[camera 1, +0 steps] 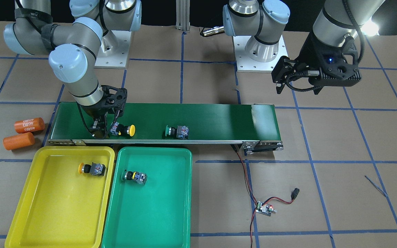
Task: Sort buttons by color to trays
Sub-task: 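Grasp the next yellow-capped switch at the belt end with the right gripper, then drop the yellow-capped switch into the yellow tray with the right gripper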
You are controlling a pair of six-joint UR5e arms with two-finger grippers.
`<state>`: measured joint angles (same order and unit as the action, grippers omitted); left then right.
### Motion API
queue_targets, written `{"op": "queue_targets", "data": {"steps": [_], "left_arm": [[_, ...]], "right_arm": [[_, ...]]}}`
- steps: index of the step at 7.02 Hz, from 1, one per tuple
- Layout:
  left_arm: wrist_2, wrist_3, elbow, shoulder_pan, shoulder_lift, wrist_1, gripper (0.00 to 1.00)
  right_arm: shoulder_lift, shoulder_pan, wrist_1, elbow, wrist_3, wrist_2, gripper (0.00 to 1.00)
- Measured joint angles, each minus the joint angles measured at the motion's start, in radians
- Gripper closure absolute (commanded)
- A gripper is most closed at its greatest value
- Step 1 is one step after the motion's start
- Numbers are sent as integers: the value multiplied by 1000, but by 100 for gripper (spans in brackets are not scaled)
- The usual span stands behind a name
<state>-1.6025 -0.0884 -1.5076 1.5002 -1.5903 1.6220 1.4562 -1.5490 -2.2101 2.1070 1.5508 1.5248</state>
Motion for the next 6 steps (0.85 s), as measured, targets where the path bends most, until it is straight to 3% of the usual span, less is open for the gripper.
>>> {"op": "queue_targets", "data": {"steps": [1,3,4,6], "left_arm": [[1,1,0,0,-1,0,0],[2,1,0,0,-2,-2,0],[2,1,0,0,-2,-5,0],[4,2,1,0,-1,-9,0]], "right_arm": [[-2,-1,-11,1,-1,0,16],[-3,-1,-18,5,7,0,68],[-4,0,-18,4,10,2,83],[-4,2,-28,-6,19,7,84]]}}
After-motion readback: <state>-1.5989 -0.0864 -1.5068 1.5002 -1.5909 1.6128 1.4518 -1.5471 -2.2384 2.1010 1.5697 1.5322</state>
